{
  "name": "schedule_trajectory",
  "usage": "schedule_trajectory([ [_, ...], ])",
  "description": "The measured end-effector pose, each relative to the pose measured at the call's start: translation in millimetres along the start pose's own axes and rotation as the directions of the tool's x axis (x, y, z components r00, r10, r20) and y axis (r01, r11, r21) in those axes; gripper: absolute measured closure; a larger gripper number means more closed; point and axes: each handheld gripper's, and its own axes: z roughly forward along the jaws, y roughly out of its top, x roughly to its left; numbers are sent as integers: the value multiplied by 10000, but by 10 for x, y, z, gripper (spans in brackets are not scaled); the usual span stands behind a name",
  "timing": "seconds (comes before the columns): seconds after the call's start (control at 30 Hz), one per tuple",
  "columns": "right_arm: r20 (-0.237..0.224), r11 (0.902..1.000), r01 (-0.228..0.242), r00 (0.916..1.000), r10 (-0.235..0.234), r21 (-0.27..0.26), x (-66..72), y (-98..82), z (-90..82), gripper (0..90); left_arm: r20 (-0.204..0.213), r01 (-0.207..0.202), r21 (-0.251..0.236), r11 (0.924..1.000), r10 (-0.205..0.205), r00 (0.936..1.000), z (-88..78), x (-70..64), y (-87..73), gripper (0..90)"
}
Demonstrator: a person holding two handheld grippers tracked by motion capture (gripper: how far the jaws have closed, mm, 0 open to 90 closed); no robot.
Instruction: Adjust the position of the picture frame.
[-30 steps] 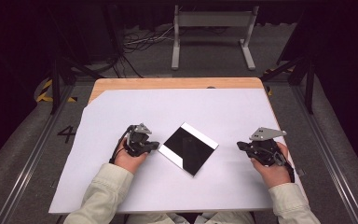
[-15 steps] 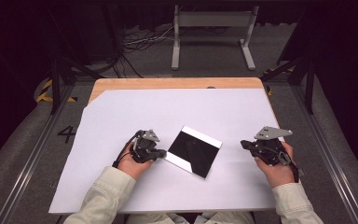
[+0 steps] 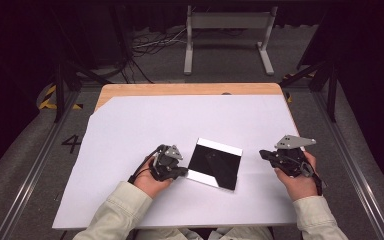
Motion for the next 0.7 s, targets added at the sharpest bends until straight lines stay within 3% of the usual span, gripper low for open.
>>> schedule_trajectory([
  [0.33, -22, 10000, -43, 10000, 43, 9, -9, -5, -1, 897, 413, -678, 73, 9977, 675, 9969, 127, -253, 106, 900],
  [0.57, -76, 10000, -39, 10000, 40, 32, -4, -3, 3, 897, 462, -869, -36, 9962, 870, 9951, 205, -358, 165, 900],
  [0.7, -86, 10000, -41, 10000, 42, 24, -3, 0, -4, 897, 593, -680, -128, 9976, 686, 9959, 208, -341, 156, 900],
])
